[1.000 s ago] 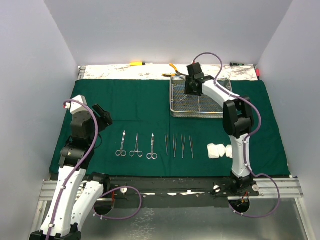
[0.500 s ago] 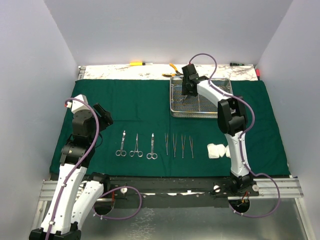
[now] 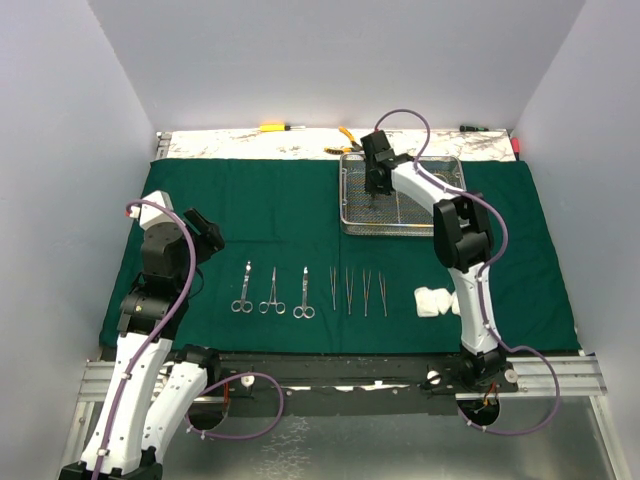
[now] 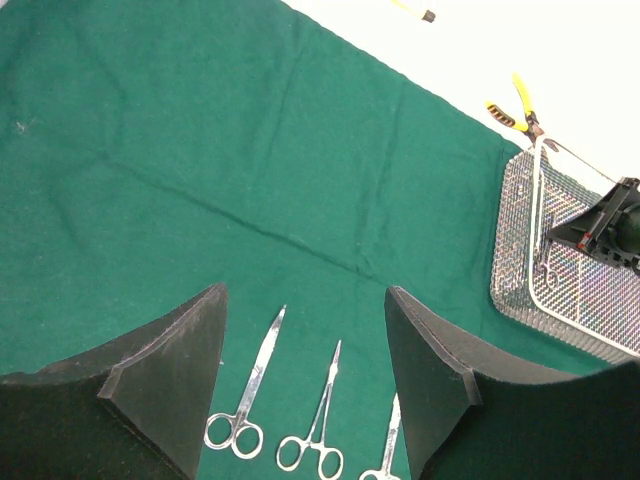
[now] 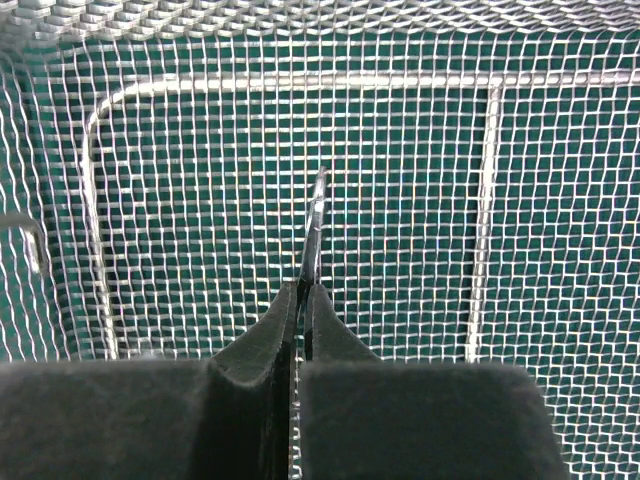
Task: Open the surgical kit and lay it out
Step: Pick up the medical item from the container.
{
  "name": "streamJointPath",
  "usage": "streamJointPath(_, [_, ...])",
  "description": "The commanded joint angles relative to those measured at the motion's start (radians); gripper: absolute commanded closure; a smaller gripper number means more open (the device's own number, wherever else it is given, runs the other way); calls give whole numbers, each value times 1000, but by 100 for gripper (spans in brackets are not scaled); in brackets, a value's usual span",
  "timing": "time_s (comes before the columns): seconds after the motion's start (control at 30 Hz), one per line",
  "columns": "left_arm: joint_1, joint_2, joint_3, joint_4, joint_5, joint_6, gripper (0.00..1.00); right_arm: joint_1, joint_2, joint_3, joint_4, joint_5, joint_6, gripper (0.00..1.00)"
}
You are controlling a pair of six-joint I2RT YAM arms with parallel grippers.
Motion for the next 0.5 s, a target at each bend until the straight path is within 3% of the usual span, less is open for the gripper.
streamJointPath(0.0, [-4,-10,26,-11,-6,3,34,3,-54,-54,-8,-25,-39,99])
streamJointPath(0.47, [-4,-8,27,-11,6,1,34,1,-151,-107,12,-22,-194,100])
